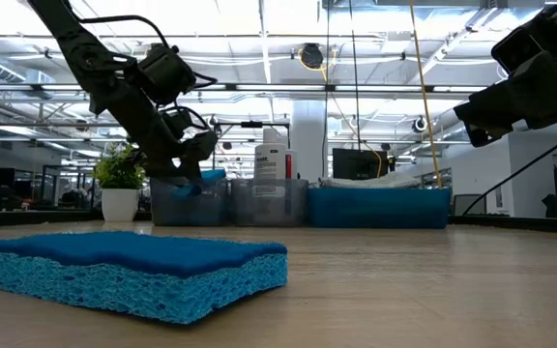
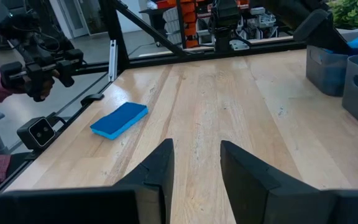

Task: Pick & Place Kitchen Items
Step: Put the light blue sponge into the left black bin, then put the blue sponge into the left black bin

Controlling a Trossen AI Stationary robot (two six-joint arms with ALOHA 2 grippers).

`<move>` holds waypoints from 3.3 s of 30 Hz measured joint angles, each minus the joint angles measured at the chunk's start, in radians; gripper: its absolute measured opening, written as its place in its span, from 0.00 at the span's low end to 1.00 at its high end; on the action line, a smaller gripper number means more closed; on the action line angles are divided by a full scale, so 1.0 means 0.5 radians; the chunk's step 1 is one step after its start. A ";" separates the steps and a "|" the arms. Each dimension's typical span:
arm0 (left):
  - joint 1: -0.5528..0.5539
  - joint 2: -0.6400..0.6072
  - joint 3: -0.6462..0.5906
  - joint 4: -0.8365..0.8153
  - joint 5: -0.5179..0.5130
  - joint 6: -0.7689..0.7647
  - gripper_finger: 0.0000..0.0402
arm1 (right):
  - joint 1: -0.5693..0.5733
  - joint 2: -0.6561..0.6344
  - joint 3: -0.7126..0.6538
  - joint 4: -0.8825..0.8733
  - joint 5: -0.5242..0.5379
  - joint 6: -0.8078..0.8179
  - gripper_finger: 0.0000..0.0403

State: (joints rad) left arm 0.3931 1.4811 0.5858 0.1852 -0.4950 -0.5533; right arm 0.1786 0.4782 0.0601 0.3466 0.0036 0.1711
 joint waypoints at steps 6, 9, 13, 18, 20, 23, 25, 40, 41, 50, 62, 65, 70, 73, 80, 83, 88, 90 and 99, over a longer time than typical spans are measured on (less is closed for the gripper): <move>0.000 0.000 0.000 -0.003 0.011 -0.002 0.40 | 0.000 0.000 0.000 0.000 0.000 0.000 0.25; 0.000 0.000 0.000 -0.009 0.011 -0.004 0.40 | 0.000 0.000 0.000 -0.001 0.000 0.000 0.25; 0.000 0.000 0.000 -0.011 0.012 -0.005 0.40 | 0.000 0.000 0.000 0.000 0.000 0.000 0.25; 0.000 0.000 0.000 -0.012 0.012 -0.005 0.40 | 0.000 0.000 0.000 -0.001 0.000 0.000 0.25; 0.000 0.000 0.000 -0.012 0.012 -0.005 0.42 | 0.000 0.000 -0.001 -0.001 0.000 0.000 0.25; 0.000 0.000 0.000 -0.010 0.012 -0.005 0.48 | 0.000 0.000 -0.001 -0.001 0.000 0.000 0.25; 0.000 0.000 0.000 -0.004 0.012 -0.011 0.54 | 0.000 0.001 0.000 -0.001 0.000 0.000 0.25; 0.000 -0.016 -0.003 0.038 0.027 0.147 0.80 | -0.001 0.000 -0.001 -0.001 -0.001 0.000 0.25; -0.001 -0.025 -0.003 0.058 0.035 0.166 0.81 | 0.000 0.000 0.000 0.000 -0.001 0.000 0.25; -0.019 -0.220 0.079 0.048 0.255 0.283 0.81 | 0.000 0.000 0.000 -0.001 -0.002 0.000 0.25; -0.202 -0.526 0.121 0.072 0.389 0.333 0.77 | 0.000 0.001 0.000 -0.001 -0.008 0.000 0.25; -0.258 -0.588 0.121 0.108 0.475 0.333 0.79 | 0.000 0.001 0.000 -0.001 -0.008 0.000 0.25; -0.374 -0.656 0.121 0.170 0.639 0.326 0.78 | -0.001 0.000 0.000 0.000 -0.008 0.000 0.25; -0.447 -0.672 0.121 0.221 0.755 0.326 0.76 | 0.000 0.000 0.000 0.000 -0.008 0.000 0.25; -0.643 -0.676 0.121 0.375 1.049 0.304 0.77 | 0.000 0.001 -0.001 0.000 -0.008 0.000 0.25; -0.753 -0.676 0.122 0.383 1.149 0.311 0.78 | 0.000 0.001 0.000 -0.001 -0.008 0.000 0.25; -0.967 -0.672 0.122 0.383 1.202 0.339 0.78 | 0.000 0.000 -0.001 -0.001 -0.004 0.000 0.25; -1.060 -0.670 0.122 0.381 1.201 0.365 0.77 | 0.000 0.001 0.000 -0.001 -0.003 0.000 0.25; -1.531 -0.614 0.123 0.480 1.018 0.513 0.79 | 0.000 0.001 0.000 -0.001 -0.002 0.000 0.25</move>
State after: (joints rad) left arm -0.3724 1.1740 0.6471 0.4251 0.0143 -0.2967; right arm 0.1785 0.4786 0.0601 0.3462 0.0029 0.1711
